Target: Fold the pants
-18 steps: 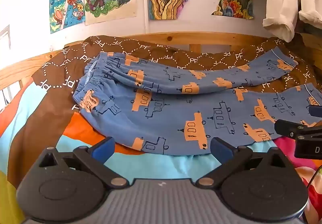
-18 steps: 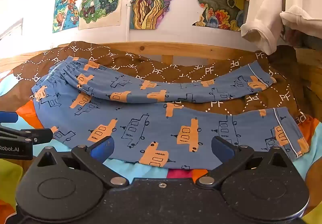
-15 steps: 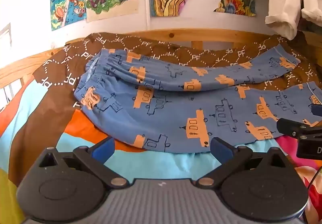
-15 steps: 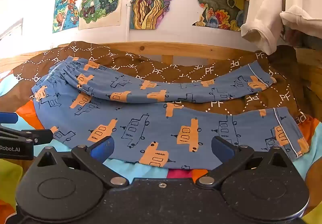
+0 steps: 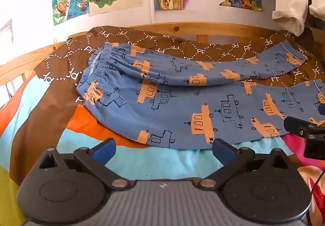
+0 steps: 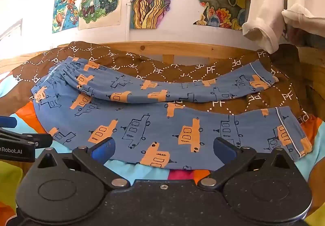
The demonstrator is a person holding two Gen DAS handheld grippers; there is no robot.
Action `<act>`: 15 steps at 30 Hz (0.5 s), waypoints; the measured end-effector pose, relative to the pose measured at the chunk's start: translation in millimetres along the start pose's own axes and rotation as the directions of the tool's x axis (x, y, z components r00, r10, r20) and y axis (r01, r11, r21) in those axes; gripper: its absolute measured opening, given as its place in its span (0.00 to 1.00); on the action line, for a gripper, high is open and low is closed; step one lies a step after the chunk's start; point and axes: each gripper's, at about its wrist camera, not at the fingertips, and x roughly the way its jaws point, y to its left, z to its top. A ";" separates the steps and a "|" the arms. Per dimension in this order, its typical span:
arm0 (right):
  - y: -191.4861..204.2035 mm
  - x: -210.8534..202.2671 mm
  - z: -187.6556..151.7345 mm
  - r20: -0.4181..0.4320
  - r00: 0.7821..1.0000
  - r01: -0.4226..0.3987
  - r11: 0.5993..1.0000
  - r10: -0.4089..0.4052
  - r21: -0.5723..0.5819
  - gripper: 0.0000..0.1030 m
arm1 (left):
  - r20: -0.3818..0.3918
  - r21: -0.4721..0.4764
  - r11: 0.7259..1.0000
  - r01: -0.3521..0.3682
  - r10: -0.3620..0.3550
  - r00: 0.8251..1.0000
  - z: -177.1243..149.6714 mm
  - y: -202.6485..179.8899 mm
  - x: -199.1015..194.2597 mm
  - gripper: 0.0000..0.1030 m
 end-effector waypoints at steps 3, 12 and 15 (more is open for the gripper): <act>0.4 0.0 0.8 -0.001 1.000 0.000 1.000 0.000 0.001 0.99 | -0.003 0.001 1.000 0.001 -0.001 1.000 -0.1 0.1 -0.1 1.00; -1.1 1.6 -0.8 -0.003 1.000 0.009 1.000 -0.009 0.000 0.99 | -0.006 -0.004 1.000 0.003 -0.003 1.000 -0.6 0.4 0.4 1.00; 0.1 2.5 0.1 -0.004 1.000 0.010 1.000 -0.010 0.001 0.99 | -0.006 -0.003 1.000 0.002 -0.002 1.000 -0.5 0.6 0.4 1.00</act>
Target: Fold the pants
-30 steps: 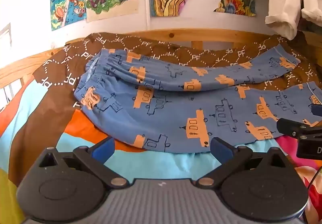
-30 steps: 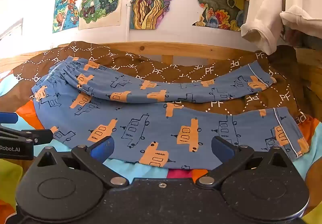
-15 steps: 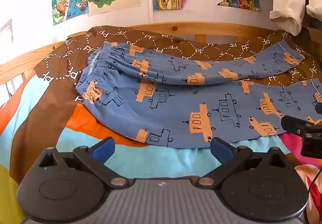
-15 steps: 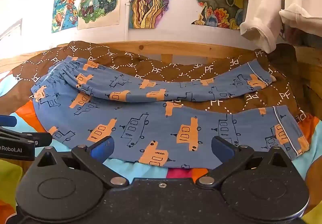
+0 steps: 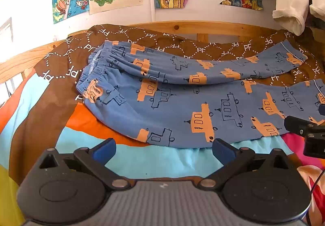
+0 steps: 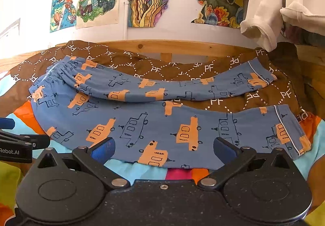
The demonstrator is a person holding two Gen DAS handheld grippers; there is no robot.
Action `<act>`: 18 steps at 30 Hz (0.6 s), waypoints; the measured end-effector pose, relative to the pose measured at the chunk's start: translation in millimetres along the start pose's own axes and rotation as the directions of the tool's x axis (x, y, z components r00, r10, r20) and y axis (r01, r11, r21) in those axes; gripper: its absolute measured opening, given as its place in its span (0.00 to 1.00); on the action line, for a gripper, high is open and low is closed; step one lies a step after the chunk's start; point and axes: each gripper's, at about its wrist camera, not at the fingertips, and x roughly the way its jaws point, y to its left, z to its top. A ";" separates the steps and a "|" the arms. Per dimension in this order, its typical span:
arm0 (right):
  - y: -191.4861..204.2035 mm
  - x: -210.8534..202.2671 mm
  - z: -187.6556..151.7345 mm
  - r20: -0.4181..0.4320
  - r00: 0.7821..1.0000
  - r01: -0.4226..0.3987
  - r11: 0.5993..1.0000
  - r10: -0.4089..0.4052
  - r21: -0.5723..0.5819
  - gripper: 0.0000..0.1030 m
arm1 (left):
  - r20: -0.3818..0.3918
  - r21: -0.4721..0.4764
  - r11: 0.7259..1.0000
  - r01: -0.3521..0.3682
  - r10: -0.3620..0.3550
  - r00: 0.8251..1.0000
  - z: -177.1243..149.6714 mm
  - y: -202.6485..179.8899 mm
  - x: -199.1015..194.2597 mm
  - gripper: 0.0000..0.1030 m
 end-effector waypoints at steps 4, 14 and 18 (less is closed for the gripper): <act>-0.6 -0.3 -0.5 -0.002 1.000 -0.001 1.000 0.001 0.001 0.99 | -0.001 0.000 1.000 0.000 0.000 1.000 0.3 -0.2 0.0 1.00; -1.5 -1.0 0.3 -0.006 1.000 -0.001 1.000 0.001 0.005 0.99 | -0.001 0.000 1.000 0.000 0.000 1.000 0.3 0.1 -0.1 1.00; -1.0 -1.3 1.0 -0.007 1.000 0.001 1.000 -0.001 0.006 0.99 | -0.001 -0.001 1.000 -0.001 0.001 1.000 0.3 0.6 -0.2 1.00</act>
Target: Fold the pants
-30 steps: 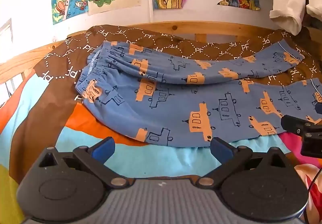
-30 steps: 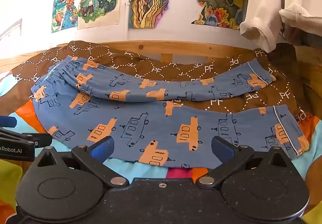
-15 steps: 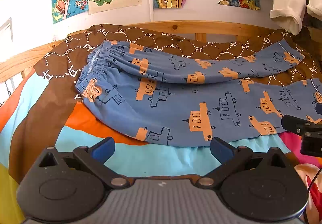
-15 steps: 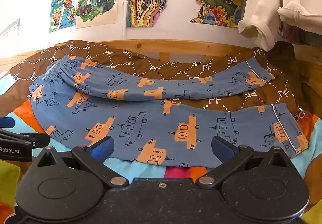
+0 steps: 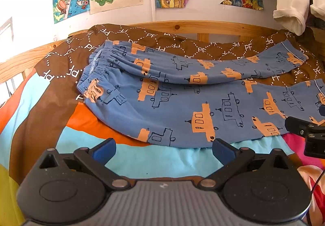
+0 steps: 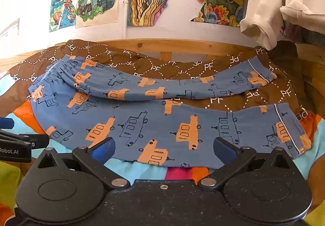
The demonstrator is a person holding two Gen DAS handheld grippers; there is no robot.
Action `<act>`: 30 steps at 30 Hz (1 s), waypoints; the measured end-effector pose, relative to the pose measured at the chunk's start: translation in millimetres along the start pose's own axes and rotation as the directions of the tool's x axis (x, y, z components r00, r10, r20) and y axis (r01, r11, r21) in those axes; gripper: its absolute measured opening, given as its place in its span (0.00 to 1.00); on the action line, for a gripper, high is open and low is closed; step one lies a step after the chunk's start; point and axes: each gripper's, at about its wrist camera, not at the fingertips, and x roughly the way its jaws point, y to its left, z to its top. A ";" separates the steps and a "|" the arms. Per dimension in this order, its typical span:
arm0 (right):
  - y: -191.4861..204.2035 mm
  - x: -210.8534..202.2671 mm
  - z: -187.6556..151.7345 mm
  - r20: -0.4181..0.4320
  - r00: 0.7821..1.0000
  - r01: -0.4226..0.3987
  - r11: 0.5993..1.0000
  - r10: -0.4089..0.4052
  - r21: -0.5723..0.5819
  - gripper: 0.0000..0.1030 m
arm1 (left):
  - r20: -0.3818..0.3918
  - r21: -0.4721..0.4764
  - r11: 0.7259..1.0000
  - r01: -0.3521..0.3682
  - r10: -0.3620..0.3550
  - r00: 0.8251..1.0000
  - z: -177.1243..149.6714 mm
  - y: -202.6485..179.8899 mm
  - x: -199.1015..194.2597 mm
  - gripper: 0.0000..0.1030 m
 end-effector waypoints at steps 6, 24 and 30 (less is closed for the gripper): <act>0.0 -0.1 -0.1 -0.001 1.000 0.000 1.000 0.000 0.001 0.99 | 0.000 -0.002 1.000 0.000 0.000 1.000 -0.5 1.4 0.3 1.00; -0.3 -0.1 0.4 -0.003 1.000 -0.001 1.000 0.001 0.003 0.99 | -0.003 -0.003 1.000 -0.002 0.002 1.000 -0.6 2.7 0.4 1.00; -0.3 -0.3 0.6 -0.003 1.000 -0.001 1.000 0.001 0.004 0.99 | -0.002 -0.004 1.000 -0.003 0.003 1.000 -0.9 3.7 0.3 1.00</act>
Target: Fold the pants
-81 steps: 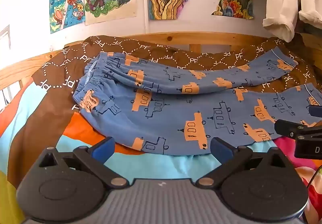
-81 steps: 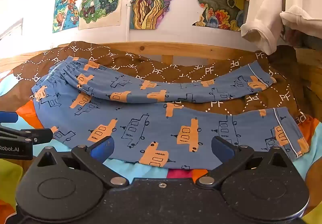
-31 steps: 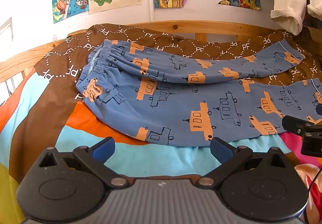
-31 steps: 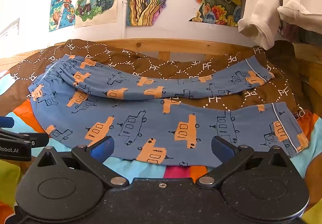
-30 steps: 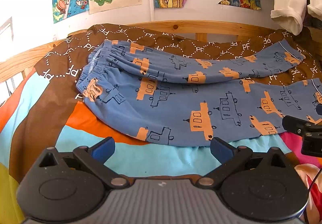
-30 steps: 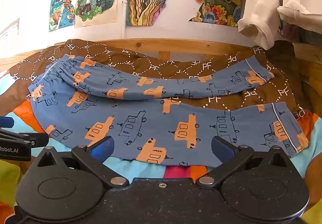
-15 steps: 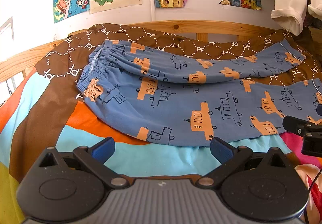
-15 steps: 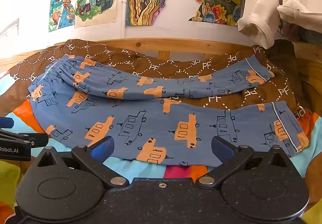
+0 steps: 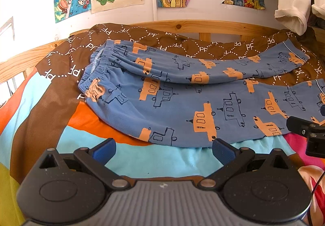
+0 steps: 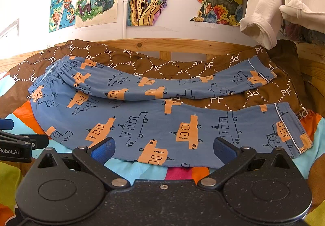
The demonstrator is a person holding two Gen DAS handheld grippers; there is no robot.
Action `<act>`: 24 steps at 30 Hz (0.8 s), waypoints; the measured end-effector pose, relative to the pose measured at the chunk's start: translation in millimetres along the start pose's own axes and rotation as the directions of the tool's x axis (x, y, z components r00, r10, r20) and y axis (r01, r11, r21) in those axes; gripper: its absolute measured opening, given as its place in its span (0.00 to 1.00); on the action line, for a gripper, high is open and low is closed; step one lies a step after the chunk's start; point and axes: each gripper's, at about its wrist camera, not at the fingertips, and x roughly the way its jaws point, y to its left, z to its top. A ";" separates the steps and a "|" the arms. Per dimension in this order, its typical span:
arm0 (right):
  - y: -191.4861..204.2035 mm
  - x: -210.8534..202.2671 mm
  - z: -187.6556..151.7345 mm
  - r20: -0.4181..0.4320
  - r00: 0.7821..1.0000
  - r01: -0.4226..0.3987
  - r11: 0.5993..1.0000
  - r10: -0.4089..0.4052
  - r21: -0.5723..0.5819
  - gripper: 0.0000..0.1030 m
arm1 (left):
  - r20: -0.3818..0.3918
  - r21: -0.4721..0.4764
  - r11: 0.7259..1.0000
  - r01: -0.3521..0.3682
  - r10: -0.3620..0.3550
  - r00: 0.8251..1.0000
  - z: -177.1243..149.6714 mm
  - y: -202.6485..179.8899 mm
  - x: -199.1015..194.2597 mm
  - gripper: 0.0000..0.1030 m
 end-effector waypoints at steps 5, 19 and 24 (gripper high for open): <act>-0.5 -0.7 0.8 -0.001 1.000 -0.001 1.000 0.001 0.001 0.99 | -0.003 -0.001 1.000 0.000 0.000 1.000 -0.7 0.6 0.0 1.00; -5.0 7.4 10.0 -0.037 0.999 -0.030 0.999 0.031 0.022 0.99 | -0.014 0.036 0.999 0.027 -0.027 1.000 15.7 0.7 13.9 1.00; -22.3 22.5 44.4 -0.021 0.988 -0.150 0.989 0.150 0.005 0.99 | 0.036 0.142 0.989 0.040 -0.045 0.998 59.7 4.4 33.5 1.00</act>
